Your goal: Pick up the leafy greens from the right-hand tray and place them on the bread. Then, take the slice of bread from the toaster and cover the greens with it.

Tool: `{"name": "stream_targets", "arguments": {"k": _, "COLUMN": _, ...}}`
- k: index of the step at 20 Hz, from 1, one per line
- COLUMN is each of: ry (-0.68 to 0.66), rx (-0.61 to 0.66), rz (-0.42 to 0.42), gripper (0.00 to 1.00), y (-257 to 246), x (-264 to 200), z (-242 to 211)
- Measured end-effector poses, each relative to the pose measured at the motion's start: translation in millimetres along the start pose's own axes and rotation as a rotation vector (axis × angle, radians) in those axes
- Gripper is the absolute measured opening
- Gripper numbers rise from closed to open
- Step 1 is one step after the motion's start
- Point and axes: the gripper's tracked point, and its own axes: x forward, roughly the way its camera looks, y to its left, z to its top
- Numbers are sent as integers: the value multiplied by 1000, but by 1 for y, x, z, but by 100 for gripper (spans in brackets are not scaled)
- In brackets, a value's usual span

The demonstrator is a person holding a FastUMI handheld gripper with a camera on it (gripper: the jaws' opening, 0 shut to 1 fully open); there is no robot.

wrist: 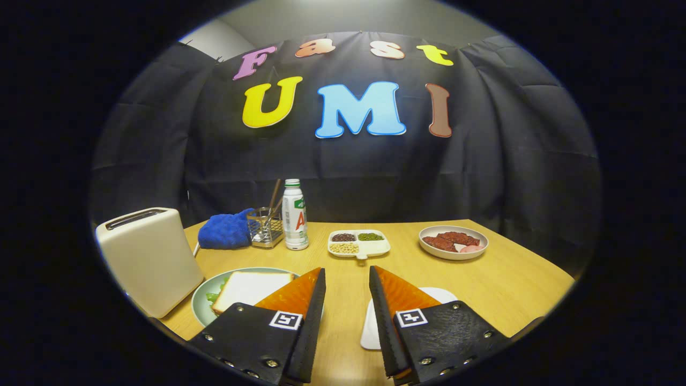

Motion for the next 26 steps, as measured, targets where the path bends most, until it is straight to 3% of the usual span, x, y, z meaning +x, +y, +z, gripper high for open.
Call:
{"name": "stream_targets", "arguments": {"k": 7, "ry": -55, "rx": -15, "rz": -82, "gripper": 49, "y": -77, "x": -3, "z": 8}}
{"name": "stream_targets", "arguments": {"k": 13, "ry": -57, "rx": -48, "rz": -71, "gripper": 49, "y": -129, "x": -10, "z": 6}}
{"name": "stream_targets", "arguments": {"k": 17, "ry": -85, "rx": -142, "rz": -34, "gripper": 49, "y": -173, "x": -18, "z": 6}}
{"name": "stream_targets", "arguments": {"k": 22, "ry": -127, "rx": -58, "rz": -47, "gripper": 46, "y": -236, "x": -30, "z": 13}}
{"name": "stream_targets", "arguments": {"k": 26, "ry": -116, "rx": -76, "rz": -113, "gripper": 46, "y": -312, "x": -23, "z": 8}}
